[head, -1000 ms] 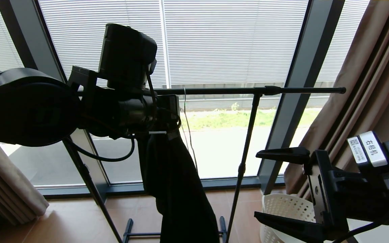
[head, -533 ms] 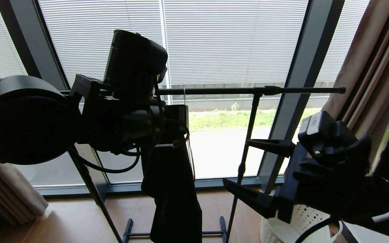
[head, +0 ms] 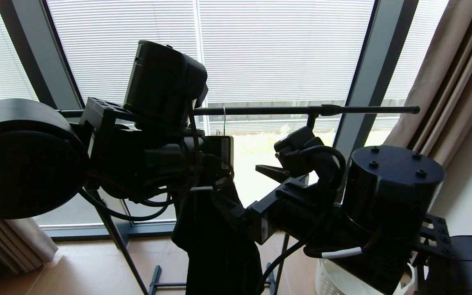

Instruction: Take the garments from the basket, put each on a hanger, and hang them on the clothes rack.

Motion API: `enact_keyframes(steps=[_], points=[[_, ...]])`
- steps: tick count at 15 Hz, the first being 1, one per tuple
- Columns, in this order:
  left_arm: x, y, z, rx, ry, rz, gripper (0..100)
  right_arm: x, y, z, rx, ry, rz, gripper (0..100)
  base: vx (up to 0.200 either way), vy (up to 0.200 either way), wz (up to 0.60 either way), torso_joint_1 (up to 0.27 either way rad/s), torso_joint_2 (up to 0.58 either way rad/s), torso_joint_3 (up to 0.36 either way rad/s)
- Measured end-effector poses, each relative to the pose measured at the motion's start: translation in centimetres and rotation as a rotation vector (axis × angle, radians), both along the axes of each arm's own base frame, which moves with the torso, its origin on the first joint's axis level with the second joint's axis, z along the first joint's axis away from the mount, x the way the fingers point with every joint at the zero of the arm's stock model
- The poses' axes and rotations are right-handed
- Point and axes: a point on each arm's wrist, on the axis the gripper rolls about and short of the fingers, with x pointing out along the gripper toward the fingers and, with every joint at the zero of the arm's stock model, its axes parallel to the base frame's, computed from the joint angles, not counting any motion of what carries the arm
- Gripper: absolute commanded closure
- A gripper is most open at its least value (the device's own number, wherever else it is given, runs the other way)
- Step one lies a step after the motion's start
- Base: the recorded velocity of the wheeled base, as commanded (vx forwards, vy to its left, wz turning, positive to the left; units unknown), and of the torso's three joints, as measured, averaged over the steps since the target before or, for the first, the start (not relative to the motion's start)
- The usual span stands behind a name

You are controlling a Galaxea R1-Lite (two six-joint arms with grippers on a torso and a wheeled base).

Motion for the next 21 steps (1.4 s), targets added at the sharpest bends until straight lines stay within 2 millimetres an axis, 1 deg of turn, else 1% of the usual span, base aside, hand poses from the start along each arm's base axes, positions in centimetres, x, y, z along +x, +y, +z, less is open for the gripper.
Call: enact_keyframes(steps=[4, 7, 11, 15, 18, 21], points=[[-0.4, 0.1, 0.0, 0.002, 0.000, -0.007, 100, 2.6, 0.0, -1.6, -0.034, 0.026, -0.063, 0, 0.000, 0.000, 0.00, 0.000, 0.00, 0.000], [-0.5, 0.2, 0.3, -0.003, -0.004, -0.009, 100, 4.7, -0.6, -2.6, -0.052, 0.042, -0.120, 0, 0.000, 0.000, 0.00, 0.000, 0.00, 0.000], [-0.5, 0.4, 0.4, -0.008, -0.009, -0.005, 100, 6.3, -1.0, -4.1, -0.086, 0.066, -0.160, 0, 0.000, 0.000, 0.00, 0.000, 0.00, 0.000], [-0.7, 1.0, 0.7, -0.013, -0.013, 0.006, 100, 7.2, -1.6, -5.1, -0.123, 0.079, -0.183, 0, 0.000, 0.000, 0.00, 0.000, 0.00, 0.000], [-0.8, 1.2, 0.9, -0.017, -0.018, 0.007, 100, 7.6, -1.5, -5.9, -0.140, 0.092, -0.187, 0, 0.000, 0.000, 0.00, 0.000, 0.00, 0.000], [-0.9, 1.4, 0.8, -0.016, -0.016, 0.008, 100, 7.7, -1.6, -6.2, -0.155, 0.092, -0.190, 0, 0.000, 0.000, 0.00, 0.000, 0.00, 0.000]])
